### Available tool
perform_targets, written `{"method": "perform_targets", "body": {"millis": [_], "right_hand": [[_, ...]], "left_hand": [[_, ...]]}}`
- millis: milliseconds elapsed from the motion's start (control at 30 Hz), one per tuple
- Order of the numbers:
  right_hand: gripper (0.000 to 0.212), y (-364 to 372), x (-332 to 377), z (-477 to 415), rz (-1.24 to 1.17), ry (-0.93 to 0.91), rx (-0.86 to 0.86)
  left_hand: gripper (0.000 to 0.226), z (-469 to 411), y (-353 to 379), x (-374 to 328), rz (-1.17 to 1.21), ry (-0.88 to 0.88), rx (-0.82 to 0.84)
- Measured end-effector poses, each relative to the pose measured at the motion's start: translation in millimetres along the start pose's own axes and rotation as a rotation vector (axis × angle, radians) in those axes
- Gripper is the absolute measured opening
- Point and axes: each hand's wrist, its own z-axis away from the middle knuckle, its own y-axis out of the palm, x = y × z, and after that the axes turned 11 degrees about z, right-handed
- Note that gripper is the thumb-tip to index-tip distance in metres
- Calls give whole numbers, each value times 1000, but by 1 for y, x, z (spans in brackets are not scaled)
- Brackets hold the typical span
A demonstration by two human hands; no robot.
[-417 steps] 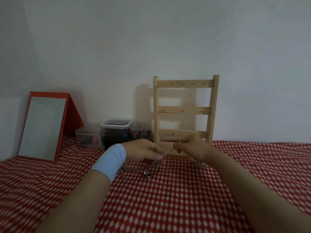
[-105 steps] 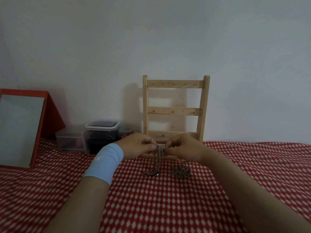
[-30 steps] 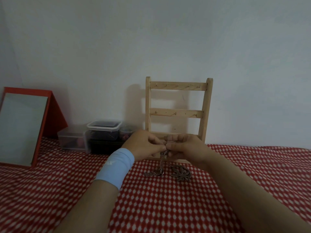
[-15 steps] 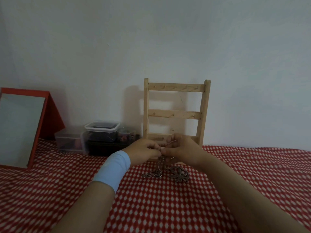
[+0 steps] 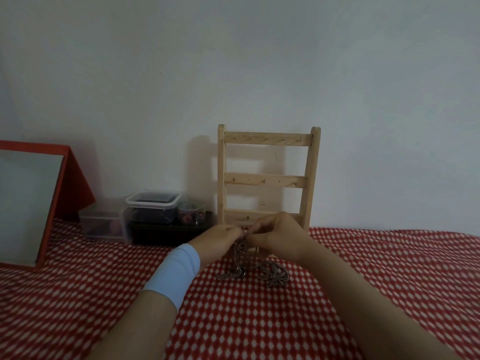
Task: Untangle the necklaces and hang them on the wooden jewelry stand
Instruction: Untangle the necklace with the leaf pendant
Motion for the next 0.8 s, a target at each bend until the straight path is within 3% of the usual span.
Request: {"method": "perform_targets", "body": {"millis": [133,300,400,500,667,800], "right_hand": [[3,1,-1,1,23,1,-4],[4,0,4,3,63,-28,85],[6,-1,3,3,26,-5,94],[10,-5,1,4,-120,70,71],[22,-9,-5,1,-307,122,65],[25,-4,-1,0,-377,97,79]], "left_hand": [[23,2,-6,9,38,11,54],[54,2,-11,15,144,-40,48],[64,-1,-13,18,371,-105,42],[49,4,-17,11,692,-134,75],[47,3,-25,9,755,-46,-20],[39,4,-10,7,590,-5,94]]}}
